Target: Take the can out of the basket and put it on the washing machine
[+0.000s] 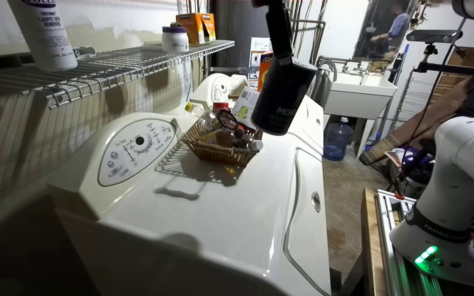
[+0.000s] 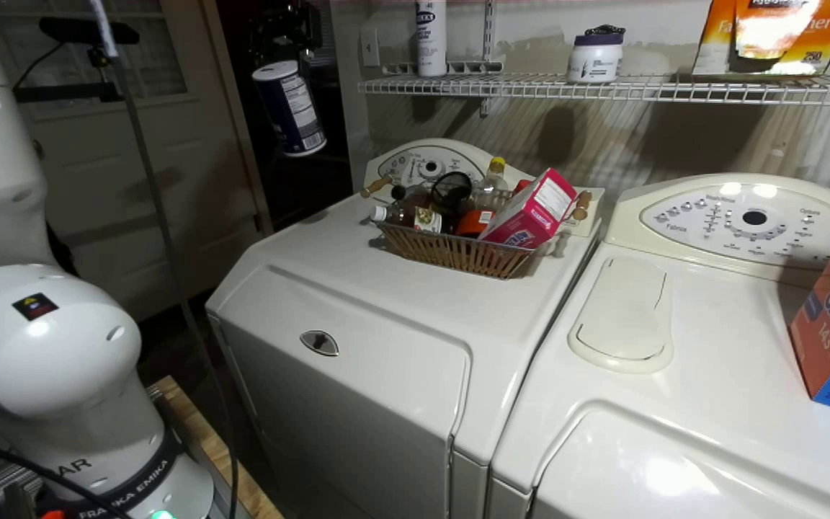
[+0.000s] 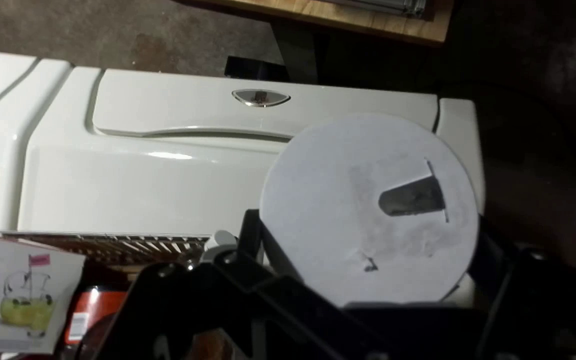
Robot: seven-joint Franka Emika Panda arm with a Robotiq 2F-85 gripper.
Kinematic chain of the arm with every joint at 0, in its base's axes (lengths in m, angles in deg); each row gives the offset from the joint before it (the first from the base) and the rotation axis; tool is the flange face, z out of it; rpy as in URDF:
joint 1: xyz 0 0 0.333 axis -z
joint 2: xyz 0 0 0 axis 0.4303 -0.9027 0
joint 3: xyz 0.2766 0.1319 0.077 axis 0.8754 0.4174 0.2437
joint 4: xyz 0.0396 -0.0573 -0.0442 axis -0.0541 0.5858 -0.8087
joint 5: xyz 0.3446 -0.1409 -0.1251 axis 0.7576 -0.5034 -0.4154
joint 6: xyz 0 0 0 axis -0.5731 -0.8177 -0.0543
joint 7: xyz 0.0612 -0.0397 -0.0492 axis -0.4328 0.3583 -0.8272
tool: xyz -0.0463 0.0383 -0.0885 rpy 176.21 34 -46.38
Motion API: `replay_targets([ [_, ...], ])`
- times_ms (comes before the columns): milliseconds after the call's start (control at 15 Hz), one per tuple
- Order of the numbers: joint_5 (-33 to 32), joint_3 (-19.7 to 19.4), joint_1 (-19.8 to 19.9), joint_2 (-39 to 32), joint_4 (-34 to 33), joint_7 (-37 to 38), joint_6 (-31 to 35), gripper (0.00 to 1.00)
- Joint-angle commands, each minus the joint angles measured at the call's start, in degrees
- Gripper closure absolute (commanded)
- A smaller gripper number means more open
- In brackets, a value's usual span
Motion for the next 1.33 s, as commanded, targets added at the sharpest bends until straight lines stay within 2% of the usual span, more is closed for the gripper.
replay_targets([
  [0, -6.8, 2.2, -5.1, -11.5, -12.8, -5.6, -3.3, 0.31],
  [467, -25.0, 2.2, -14.5, -28.3, -26.9, -21.5, -3.7, 0.31],
  [733, -33.6, 1.6, -17.7, -34.7, -31.6, -33.9, -0.4, 0.31],
  [1000, -38.2, 1.9, -18.4, -38.0, -32.3, -45.0, 6.1, 0.31],
  [1067, -37.2, -0.2, -19.2, -37.7, -30.9, -47.6, 9.0, 0.31],
  [1267, -36.6, -1.0, -19.5, -39.1, -30.4, -55.0, 14.8, 0.31],
])
